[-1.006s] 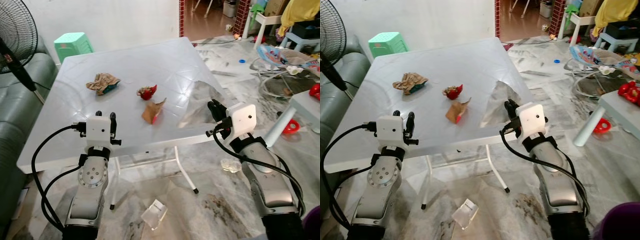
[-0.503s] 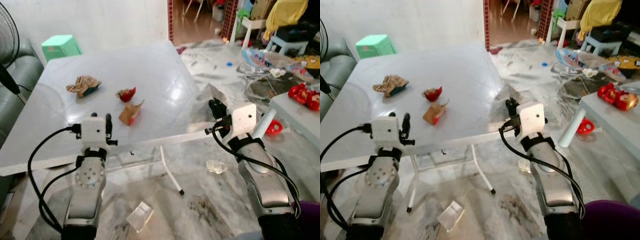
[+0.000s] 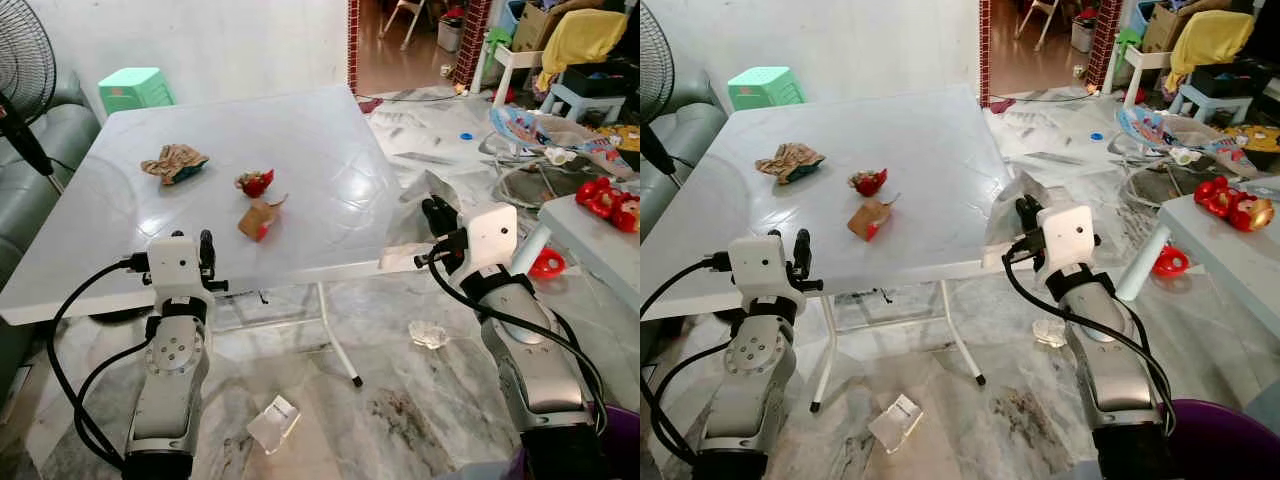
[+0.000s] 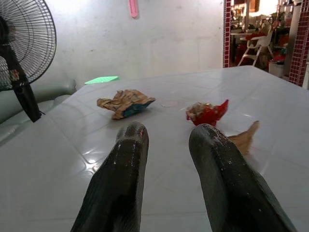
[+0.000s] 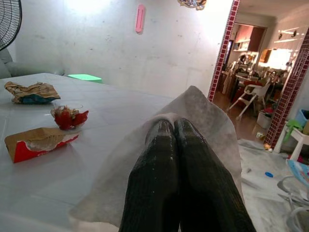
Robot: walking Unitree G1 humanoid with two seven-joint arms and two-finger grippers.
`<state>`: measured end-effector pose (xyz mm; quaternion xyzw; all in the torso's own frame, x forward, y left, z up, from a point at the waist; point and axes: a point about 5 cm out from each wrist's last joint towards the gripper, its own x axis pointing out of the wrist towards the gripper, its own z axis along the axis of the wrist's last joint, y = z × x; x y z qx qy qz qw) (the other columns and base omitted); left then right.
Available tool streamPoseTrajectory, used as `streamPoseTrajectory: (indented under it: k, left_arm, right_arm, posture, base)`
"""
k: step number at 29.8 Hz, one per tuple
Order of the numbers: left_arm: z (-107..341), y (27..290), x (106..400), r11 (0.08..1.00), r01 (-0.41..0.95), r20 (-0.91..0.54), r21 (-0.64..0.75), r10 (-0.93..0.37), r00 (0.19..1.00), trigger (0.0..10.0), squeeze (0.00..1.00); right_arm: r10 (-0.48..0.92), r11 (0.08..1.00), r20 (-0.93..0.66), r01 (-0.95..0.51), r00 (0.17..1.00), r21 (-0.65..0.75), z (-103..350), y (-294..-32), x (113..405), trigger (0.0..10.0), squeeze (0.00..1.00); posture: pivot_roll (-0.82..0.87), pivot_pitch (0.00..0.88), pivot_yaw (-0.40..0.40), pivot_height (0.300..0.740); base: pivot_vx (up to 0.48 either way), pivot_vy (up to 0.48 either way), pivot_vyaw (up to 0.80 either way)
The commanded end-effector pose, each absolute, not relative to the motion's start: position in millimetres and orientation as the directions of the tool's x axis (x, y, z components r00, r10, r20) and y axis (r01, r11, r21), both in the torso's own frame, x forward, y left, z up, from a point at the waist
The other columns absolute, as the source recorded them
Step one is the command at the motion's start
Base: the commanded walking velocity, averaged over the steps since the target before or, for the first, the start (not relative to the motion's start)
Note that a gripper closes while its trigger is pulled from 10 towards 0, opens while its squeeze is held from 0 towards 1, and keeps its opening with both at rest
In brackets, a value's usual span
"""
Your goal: Picking trash to rubbish bin
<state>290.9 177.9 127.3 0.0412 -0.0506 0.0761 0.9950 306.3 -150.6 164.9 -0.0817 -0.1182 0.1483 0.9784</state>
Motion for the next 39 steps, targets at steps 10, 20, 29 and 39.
streamPoseTrajectory:
  k: [10,20,29,39]
  left_arm:
    - [135.0,179.6,298.4,0.986,-0.149,0.120,0.069,0.140,0.983,10.0,0.00]
    - [130.2,177.6,295.7,0.986,-0.150,0.102,0.067,0.143,0.984,10.0,0.00]
    - [128.5,176.7,295.6,0.987,-0.151,0.093,0.064,0.145,0.985,10.0,0.00]
    - [126.9,175.6,295.2,0.987,-0.146,0.085,0.062,0.141,0.986,10.0,0.00]
  right_arm:
    - [0.381,0.919,0.250,-0.334,0.890,-0.208,178.4,-135.1,306.2,0.0,0.00]
    - [0.393,0.914,0.249,-0.346,0.885,-0.211,178.7,-133.5,305.1,0.0,0.00]
    - [0.401,0.910,0.249,-0.352,0.882,-0.220,179.8,-132.8,305.3,0.0,0.00]
    - [0.411,0.905,0.247,-0.361,0.878,-0.226,178.7,-130.6,304.4,0.0,0.00]
  posture:
    - [-0.04,0.015,0.050,0.740]
    - [-0.04,0.023,0.045,0.740]
    - [-0.04,0.023,0.042,0.740]
    - [-0.04,0.021,0.043,0.740]
  base:
    - [0.048,0.000,0.00]
    - [0.333,0.000,0.00]
    - [0.363,0.000,0.00]
    - [0.353,0.000,0.00]
